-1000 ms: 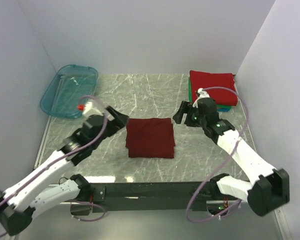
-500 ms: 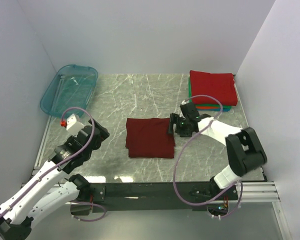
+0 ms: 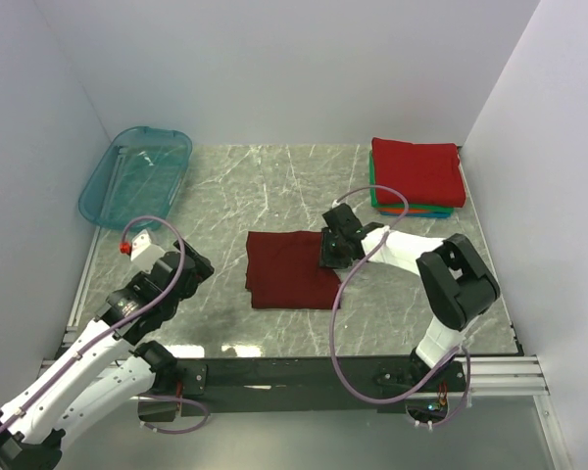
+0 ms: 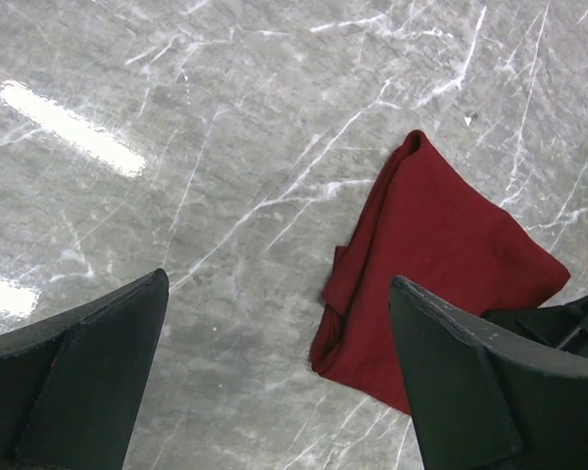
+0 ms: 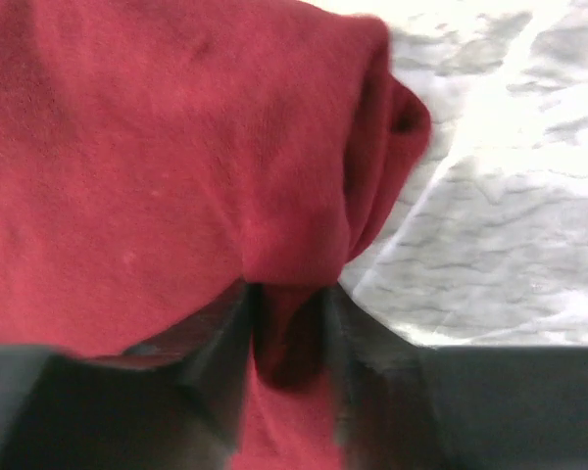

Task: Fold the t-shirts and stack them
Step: Neatly place the folded tshirt to the corner, then reset both grippers

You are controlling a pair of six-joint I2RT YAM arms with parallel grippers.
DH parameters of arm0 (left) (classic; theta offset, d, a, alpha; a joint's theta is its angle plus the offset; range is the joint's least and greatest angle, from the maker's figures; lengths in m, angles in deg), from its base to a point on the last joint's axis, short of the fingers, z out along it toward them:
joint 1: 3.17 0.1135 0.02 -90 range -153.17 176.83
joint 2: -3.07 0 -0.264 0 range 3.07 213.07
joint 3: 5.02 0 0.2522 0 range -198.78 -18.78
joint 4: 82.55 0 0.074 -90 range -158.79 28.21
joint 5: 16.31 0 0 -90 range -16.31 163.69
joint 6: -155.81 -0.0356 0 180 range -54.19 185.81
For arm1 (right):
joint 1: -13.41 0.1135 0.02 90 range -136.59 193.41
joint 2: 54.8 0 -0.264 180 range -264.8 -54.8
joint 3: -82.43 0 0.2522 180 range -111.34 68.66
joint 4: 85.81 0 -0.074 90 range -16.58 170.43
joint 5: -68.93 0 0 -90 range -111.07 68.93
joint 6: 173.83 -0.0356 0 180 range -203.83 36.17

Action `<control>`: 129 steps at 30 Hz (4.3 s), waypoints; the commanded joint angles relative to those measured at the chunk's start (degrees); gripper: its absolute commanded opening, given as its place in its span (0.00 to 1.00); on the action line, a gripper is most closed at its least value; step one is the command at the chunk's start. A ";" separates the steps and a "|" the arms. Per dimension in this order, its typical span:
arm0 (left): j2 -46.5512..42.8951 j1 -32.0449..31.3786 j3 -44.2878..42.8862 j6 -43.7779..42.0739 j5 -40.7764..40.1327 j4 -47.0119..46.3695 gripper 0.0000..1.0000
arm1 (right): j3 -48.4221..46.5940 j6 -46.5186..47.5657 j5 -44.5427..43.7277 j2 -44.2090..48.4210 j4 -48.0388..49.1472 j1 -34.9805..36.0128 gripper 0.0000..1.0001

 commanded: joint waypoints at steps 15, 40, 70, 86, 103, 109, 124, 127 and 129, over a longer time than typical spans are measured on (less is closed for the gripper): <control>-2.73 0.81 -1.51 3.39 -1.66 3.91 0.99 | -20.16 18.08 -33.72 -6.54 -7.81 5.26 0.00; -7.83 0.81 -4.50 15.70 -9.92 17.28 0.99 | -44.09 56.41 -61.18 -12.00 5.73 -6.87 0.00; -11.35 0.72 -5.47 14.12 -13.35 16.84 0.99 | -61.14 42.80 -40.52 -6.72 -16.69 -15.83 0.00; -6.08 0.81 -6.43 14.21 -13.88 14.82 0.99 | -67.38 29.80 -28.48 -20.51 -19.14 -29.80 0.00; -1.42 0.72 -7.22 11.84 -13.88 11.22 1.00 | -67.47 20.03 -20.92 -25.36 -26.00 -37.98 0.13; 0.07 0.81 -8.10 9.82 -13.62 9.29 0.99 | -68.00 19.33 -21.45 -24.74 -26.27 -38.16 0.78; 2.71 0.90 -9.42 1.91 -9.84 1.91 1.00 | -51.95 20.38 -9.94 -1.82 -19.52 -37.72 0.88; 2.18 0.98 -8.98 0.15 -8.35 -0.47 0.99 | -42.56 18.98 -8.61 7.32 -15.74 -37.46 0.88; 1.83 0.98 -8.63 -0.90 -6.86 -2.83 0.99 | -36.13 16.26 -9.05 15.31 -13.18 -37.37 0.89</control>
